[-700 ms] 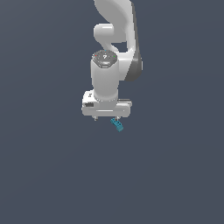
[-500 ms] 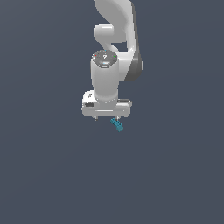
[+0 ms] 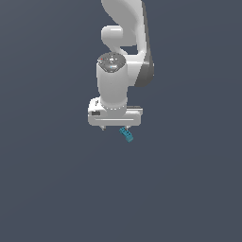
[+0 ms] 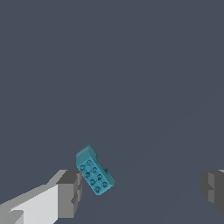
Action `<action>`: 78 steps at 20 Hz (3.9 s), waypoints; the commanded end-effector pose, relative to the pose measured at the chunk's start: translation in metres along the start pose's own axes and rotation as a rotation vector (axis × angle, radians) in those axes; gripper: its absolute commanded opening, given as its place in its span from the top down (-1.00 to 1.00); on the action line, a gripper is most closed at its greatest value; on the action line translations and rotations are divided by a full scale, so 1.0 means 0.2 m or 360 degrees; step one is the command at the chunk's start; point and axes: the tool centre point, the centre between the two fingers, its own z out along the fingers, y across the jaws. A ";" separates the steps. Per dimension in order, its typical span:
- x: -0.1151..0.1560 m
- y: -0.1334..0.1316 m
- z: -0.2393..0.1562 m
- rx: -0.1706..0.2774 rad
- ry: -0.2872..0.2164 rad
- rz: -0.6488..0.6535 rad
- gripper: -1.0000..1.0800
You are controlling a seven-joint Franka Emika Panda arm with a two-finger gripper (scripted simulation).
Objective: Pick up the object and move it to a goal position.
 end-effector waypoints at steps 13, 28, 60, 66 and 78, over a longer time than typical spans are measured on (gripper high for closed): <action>-0.08 -0.07 0.15 -0.0005 -0.0003 -0.0253 -0.92; -0.30 -0.23 0.47 0.0006 -0.0001 -0.0862 -0.92; -0.35 -0.27 0.77 0.0012 0.0001 -0.0975 1.00; -0.35 -0.27 0.77 0.0012 0.0001 -0.0975 1.00; -0.32 -0.36 0.63 0.0012 0.0001 -0.0975 1.00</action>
